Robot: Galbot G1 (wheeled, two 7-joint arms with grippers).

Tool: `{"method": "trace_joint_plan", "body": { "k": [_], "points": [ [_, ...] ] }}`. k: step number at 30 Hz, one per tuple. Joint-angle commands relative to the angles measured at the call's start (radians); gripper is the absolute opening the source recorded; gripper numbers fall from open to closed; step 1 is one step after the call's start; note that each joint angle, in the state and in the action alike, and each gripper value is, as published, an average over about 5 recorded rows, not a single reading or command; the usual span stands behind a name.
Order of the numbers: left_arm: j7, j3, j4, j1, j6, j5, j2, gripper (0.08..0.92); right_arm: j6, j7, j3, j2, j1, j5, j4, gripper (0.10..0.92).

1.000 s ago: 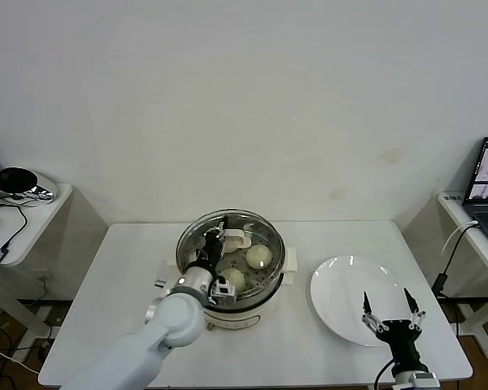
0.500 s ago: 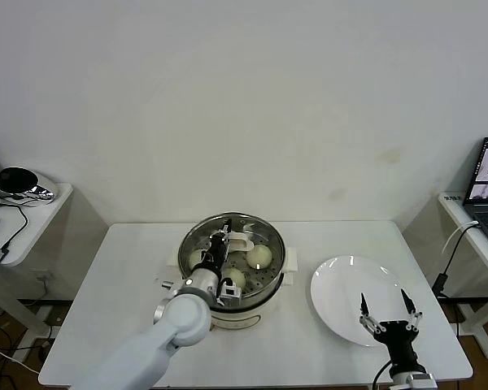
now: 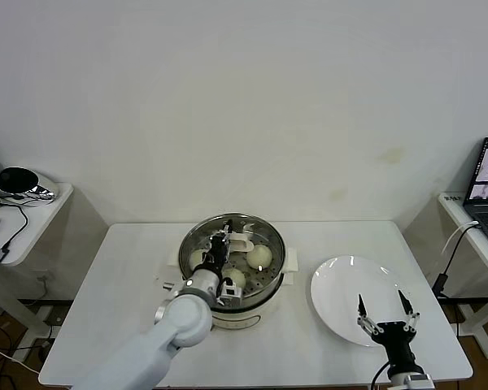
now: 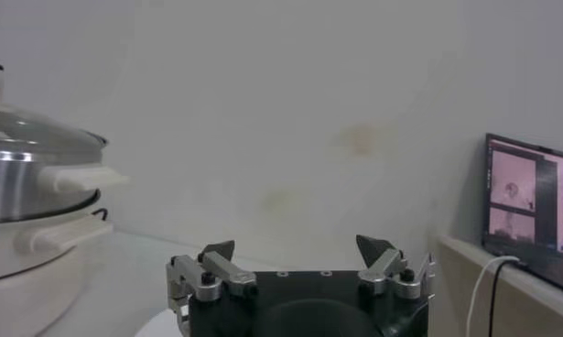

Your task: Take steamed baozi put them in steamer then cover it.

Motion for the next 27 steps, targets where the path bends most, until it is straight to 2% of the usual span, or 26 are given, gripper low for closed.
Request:
{"method": "trace_joint_plan", "body": {
  "k": [1, 8, 19, 24, 27],
  "points": [
    [-0.014, -0.016, -0.051, 0.016, 0.001, -0.036, 0.015, 0.280, 0.001, -0.001, -0.003, 0.001, -0.001, -0.003, 0.000, 0.823],
    [-0.031, -0.071, -0.152, 0.083, -0.006, -0.077, 0.059, 0.479, 0.002, -0.001, -0.006, 0.002, -0.003, -0.008, 0.000, 0.823],
    [-0.127, -0.231, -0.353, 0.344, -0.124, -0.186, 0.123, 0.766, 0.005, -0.001, -0.010, -0.018, -0.014, -0.004, 0.005, 0.823],
    [-0.213, -0.358, -0.476, 0.529, -0.220, -0.313, 0.132, 0.821, 0.012, -0.001, -0.015, -0.037, -0.020, 0.003, 0.003, 0.823],
    [-0.295, -0.519, -0.524, 0.724, -0.326, -0.571, 0.088, 0.822, 0.008, -0.001, -0.033, -0.034, -0.015, 0.005, 0.004, 0.823]
  ]
}}
